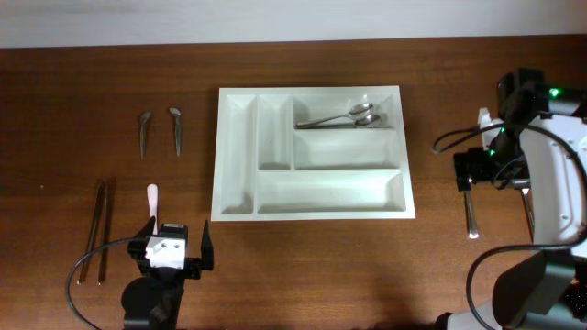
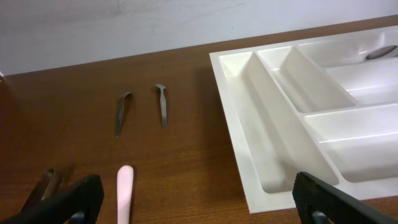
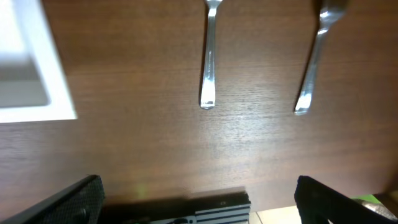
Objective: Pack container
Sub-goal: 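Move the right gripper right and lower it onto a silver fork handle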
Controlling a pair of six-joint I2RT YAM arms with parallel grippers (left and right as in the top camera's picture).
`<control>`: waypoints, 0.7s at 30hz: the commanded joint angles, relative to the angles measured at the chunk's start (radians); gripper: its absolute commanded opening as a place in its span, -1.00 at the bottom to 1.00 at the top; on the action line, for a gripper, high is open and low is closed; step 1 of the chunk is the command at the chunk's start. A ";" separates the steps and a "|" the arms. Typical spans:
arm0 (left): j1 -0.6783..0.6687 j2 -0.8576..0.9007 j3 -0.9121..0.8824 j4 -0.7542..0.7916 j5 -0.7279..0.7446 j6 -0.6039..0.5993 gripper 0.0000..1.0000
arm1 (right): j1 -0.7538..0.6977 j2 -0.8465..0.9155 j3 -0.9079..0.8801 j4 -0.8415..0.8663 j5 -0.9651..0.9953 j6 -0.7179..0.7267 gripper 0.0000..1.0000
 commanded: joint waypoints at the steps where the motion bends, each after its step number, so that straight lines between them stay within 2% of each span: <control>1: 0.005 -0.007 -0.004 -0.001 -0.006 0.010 0.98 | -0.020 -0.011 -0.091 0.076 -0.009 -0.053 0.97; 7: 0.005 -0.007 -0.004 -0.001 -0.006 0.010 0.99 | -0.040 -0.007 -0.248 0.268 -0.028 -0.071 0.97; 11: 0.005 -0.007 -0.004 -0.001 -0.006 0.010 0.98 | -0.072 0.000 -0.312 0.330 -0.153 -0.153 0.98; 21: 0.005 -0.007 -0.004 -0.001 -0.006 0.010 0.98 | -0.156 0.088 -0.321 0.390 -0.196 -0.180 0.97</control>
